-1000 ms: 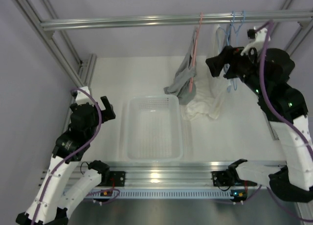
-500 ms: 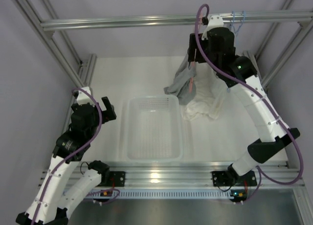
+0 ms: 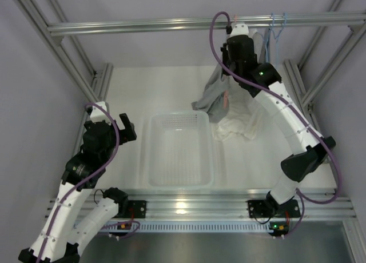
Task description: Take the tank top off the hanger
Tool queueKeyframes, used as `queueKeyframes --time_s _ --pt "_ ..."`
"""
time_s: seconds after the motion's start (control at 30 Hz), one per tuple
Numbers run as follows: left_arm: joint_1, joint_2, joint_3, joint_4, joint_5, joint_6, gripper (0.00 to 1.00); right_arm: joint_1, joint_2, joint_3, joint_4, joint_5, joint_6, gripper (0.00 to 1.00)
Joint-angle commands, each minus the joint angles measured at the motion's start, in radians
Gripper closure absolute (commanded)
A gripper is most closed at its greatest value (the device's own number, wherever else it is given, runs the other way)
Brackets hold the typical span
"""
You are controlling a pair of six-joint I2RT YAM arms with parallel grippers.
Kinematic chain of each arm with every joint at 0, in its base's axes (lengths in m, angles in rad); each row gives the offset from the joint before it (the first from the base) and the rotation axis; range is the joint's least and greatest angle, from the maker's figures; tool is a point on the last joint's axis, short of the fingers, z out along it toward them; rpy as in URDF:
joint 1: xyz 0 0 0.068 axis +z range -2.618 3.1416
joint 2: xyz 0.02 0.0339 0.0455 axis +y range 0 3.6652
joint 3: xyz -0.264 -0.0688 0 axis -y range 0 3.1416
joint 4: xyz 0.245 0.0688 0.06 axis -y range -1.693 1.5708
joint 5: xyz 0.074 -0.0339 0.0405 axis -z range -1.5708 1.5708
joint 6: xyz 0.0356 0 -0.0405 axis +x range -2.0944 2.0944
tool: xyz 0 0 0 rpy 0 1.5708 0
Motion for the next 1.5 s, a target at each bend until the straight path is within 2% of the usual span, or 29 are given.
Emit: queueKeyframes --time_s 0.0,0.07,0.3,0.43,0.67,0.93,1.2,1.47 --pt "-0.002 -0.008 -0.006 0.046 0.003 0.001 0.01 0.022 -0.011 0.013 0.016 0.047 0.006 0.89" --pt "-0.003 -0.006 -0.006 0.047 0.009 0.001 0.01 0.023 -0.011 0.011 0.016 0.066 0.002 1.00" --pt "-0.003 -0.005 -0.006 0.047 0.015 0.002 0.01 0.026 -0.106 -0.096 0.141 0.072 -0.027 1.00" --pt "-0.003 -0.006 -0.006 0.049 0.017 0.004 0.01 0.023 -0.207 -0.267 0.363 0.047 -0.064 1.00" --pt "-0.002 -0.006 -0.007 0.047 0.015 0.006 0.01 -0.007 -0.347 -0.435 0.572 -0.041 -0.101 1.00" --pt "-0.003 -0.006 -0.009 0.047 0.025 0.004 0.01 -0.095 -0.393 -0.547 0.708 -0.195 -0.066 1.00" --pt "-0.002 0.004 -0.011 0.052 0.026 0.006 0.01 -0.097 -0.502 -0.674 0.856 -0.307 -0.112 1.00" --pt "-0.003 0.009 -0.011 0.050 0.023 0.007 0.01 -0.098 -0.575 -0.753 0.916 -0.296 -0.149 1.00"
